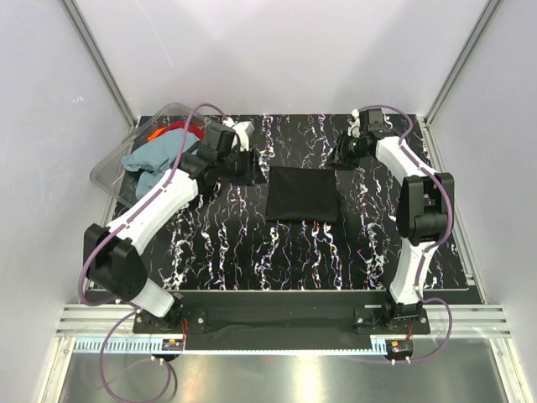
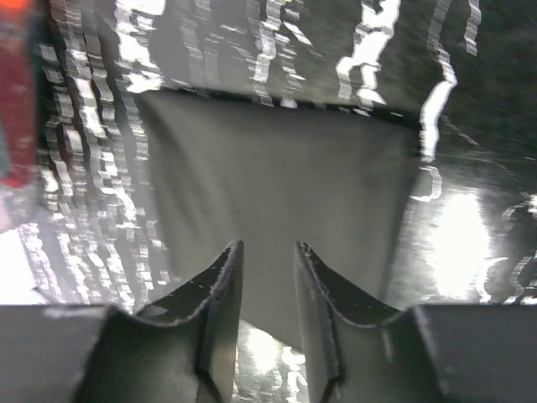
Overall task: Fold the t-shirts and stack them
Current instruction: Fold the tshirt
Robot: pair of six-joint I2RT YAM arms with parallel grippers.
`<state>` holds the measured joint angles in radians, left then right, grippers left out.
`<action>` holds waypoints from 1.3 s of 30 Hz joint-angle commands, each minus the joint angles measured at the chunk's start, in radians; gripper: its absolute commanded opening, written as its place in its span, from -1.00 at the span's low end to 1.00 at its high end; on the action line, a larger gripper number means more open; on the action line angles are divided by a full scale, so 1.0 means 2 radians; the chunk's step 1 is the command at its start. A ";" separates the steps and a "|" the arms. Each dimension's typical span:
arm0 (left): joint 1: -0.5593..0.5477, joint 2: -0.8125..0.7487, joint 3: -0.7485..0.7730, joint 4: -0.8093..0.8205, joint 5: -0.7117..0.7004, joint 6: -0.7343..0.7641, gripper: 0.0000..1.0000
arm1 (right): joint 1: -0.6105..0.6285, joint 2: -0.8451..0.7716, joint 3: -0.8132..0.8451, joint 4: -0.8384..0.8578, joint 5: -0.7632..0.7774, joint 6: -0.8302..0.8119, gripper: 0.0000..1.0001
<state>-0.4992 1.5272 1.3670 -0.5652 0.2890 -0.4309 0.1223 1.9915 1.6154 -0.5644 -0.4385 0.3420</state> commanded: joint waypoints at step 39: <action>0.000 -0.007 -0.020 -0.036 0.053 0.045 -0.26 | -0.028 0.024 -0.015 -0.064 0.014 -0.076 0.07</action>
<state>-0.5022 1.5715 1.2980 -0.6384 0.3786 -0.3397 0.0654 2.0808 1.6150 -0.6941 -0.3870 0.2356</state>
